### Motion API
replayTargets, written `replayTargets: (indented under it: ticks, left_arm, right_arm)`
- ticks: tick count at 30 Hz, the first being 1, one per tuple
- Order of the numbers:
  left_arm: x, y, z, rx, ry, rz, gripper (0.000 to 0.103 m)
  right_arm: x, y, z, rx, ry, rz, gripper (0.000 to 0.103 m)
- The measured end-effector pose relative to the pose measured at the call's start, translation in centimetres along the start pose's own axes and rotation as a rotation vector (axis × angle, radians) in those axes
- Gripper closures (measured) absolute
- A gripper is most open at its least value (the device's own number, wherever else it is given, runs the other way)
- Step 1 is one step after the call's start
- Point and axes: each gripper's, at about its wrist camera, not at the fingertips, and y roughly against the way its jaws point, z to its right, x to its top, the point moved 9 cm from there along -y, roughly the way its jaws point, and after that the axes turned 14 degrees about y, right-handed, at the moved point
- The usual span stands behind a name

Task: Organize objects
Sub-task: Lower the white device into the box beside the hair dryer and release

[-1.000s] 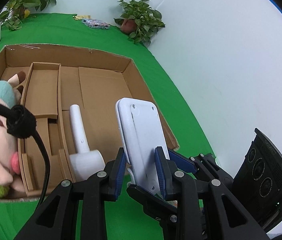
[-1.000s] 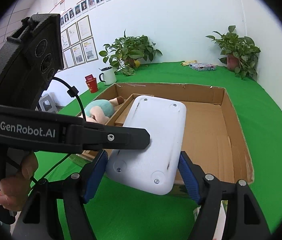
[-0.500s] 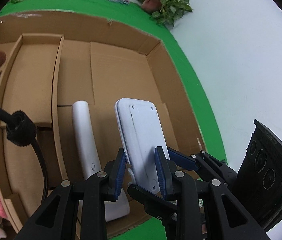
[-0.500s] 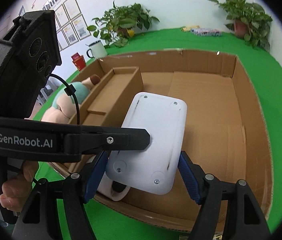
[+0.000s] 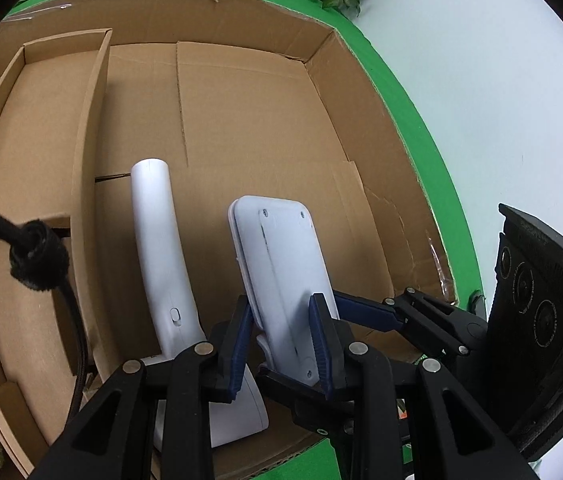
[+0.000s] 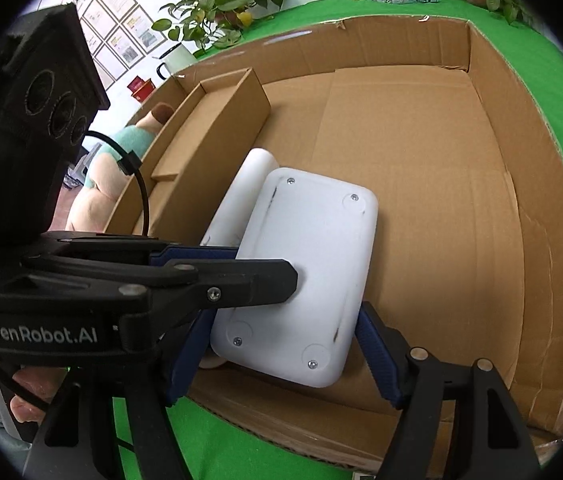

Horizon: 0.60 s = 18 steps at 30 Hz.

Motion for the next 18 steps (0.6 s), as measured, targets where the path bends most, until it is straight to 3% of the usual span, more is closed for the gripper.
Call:
replayTargets:
  ticks: [7, 10, 11, 13, 17, 18]
  left_arm:
    - [-0.2, 0.5, -0.3, 0.028, 0.019, 0.019, 0.076]
    - [-0.3, 1.4, -0.1, 0.000, 0.018, 0.049, 0.069]
    - [-0.3, 2.0, -0.2, 0.010, 0.007, 0.074, 0.064]
    - [-0.2, 3.5, -0.5, 0.064, -0.013, 0.158, 0.046]
    - [-0.5, 7.5, -0.7, 0.126, -0.052, 0.358, 0.032]
    - [-0.7, 8.3, -0.7, 0.135, -0.060, 0.395, 0.028]
  right_arm:
    - [-0.2, -0.1, -0.1, 0.026, 0.015, -0.046, 0.029]
    - [-0.1, 0.6, 0.8, 0.027, -0.018, -0.019, 0.029]
    - [0.0, 0.8, 1.2, 0.029, -0.028, -0.014, 0.029]
    - [0.1, 1.1, 1.9, 0.020, -0.047, -0.004, 0.029]
    - [0.4, 1.0, 2.4, -0.020, -0.032, 0.007, 0.030]
    - [0.4, 0.7, 2.3, -0.029, -0.022, 0.001, 0.036]
